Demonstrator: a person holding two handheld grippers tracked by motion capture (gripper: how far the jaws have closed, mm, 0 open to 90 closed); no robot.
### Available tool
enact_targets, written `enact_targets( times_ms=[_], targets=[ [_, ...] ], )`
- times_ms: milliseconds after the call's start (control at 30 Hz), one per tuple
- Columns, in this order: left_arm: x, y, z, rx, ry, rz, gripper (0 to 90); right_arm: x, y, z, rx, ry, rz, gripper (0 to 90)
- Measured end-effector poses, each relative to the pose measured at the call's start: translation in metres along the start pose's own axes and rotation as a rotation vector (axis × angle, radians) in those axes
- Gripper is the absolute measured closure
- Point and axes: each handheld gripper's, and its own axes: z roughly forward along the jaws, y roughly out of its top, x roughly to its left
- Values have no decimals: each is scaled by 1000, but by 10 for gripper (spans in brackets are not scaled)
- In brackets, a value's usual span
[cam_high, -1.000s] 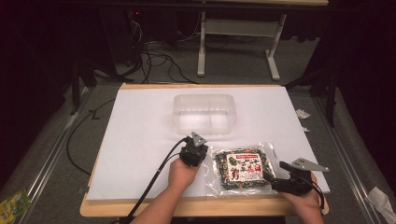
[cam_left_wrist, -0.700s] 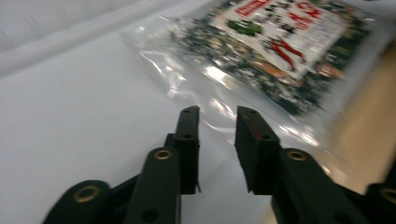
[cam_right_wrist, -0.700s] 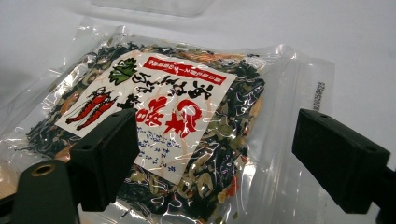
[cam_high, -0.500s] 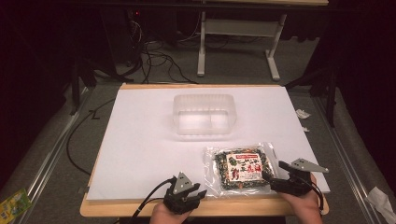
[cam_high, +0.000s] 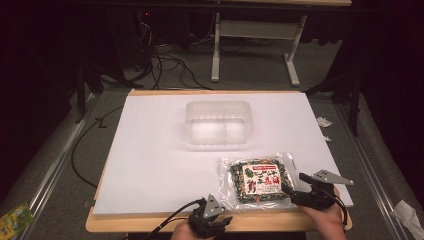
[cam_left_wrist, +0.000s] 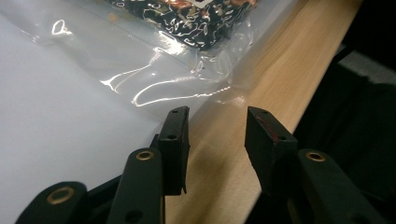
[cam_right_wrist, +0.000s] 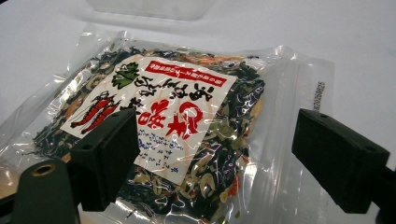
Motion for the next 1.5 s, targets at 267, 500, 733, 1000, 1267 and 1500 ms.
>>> enact_targets(
  times_ms=[267,500,733,1000,1267,1500],
  targets=[
    [-13,-2,-2,-36,129,93,339,3,2,-1,-7,6,-8,150],
    [-9,2,4,-47,103,97,509,2,2,-1,-7,5,-5,151],
    [-11,10,11,-63,63,95,675,1,1,-4,-11,9,10,153],
    [3,19,-11,-123,63,70,807,31,8,-4,-36,100,-65,198],
    [73,9,-62,-275,119,-143,723,100,5,34,55,259,-251,251],
    [83,6,-70,-307,145,-167,693,138,-2,54,113,310,-378,252]
  ],
)
